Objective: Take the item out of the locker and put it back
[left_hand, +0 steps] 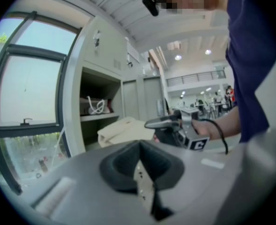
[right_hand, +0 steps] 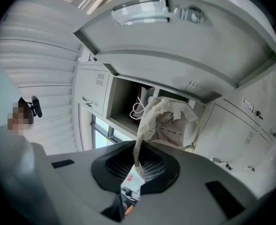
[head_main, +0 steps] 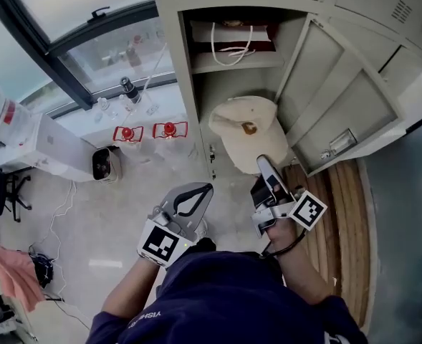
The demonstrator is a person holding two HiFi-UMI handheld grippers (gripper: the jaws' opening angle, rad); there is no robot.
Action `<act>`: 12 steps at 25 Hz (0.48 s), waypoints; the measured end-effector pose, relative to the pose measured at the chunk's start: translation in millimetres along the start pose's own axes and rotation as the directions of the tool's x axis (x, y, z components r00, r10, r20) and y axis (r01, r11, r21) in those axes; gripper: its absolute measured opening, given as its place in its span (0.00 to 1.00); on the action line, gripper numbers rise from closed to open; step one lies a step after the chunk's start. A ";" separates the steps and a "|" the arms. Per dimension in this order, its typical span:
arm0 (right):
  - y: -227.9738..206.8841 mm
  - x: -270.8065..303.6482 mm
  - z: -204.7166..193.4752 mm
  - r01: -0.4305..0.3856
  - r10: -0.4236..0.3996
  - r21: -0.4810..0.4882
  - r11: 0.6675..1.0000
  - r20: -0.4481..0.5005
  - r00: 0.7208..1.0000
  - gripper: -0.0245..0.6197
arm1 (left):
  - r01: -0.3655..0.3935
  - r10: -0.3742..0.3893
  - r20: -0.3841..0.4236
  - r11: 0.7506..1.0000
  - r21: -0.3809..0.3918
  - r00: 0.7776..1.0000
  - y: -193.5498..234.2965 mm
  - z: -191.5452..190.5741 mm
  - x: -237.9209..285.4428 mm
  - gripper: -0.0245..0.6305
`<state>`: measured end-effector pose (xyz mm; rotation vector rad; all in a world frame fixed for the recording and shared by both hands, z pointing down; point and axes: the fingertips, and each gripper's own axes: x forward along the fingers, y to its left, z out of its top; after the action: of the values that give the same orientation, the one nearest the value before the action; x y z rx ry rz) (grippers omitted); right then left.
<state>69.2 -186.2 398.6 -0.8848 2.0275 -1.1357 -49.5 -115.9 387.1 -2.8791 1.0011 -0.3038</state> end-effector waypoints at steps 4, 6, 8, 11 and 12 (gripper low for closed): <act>10.4 -37.2 6.8 -0.035 0.035 -0.001 0.999 -0.056 0.998 0.07 | -0.051 0.051 -0.004 0.999 -0.011 0.999 -41.1 7.1 5.2 0.04; 14.5 -56.5 10.2 -0.050 0.050 0.003 0.999 -0.081 0.995 0.07 | -0.079 0.079 -0.003 0.997 -0.017 0.997 -62.1 9.5 7.8 0.04; 20.4 -74.8 13.2 -0.069 0.069 0.004 0.998 -0.107 0.992 0.07 | -0.106 0.106 0.000 0.994 -0.024 0.994 -83.3 12.2 9.9 0.04; 31.0 -100.6 15.5 -0.096 0.096 0.010 0.995 -0.147 0.984 0.07 | -0.139 0.139 -0.006 0.990 -0.036 0.990 -114.1 15.6 9.5 0.04; 35.1 -108.7 15.5 -0.103 0.104 0.013 0.995 -0.158 0.982 0.07 | -0.147 0.147 -0.012 0.988 -0.039 0.989 -123.4 16.6 8.0 0.04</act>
<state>134.5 -92.4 383.3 -0.6971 2.1711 -1.1844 34.8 -24.0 389.2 -2.8200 1.2270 -0.2902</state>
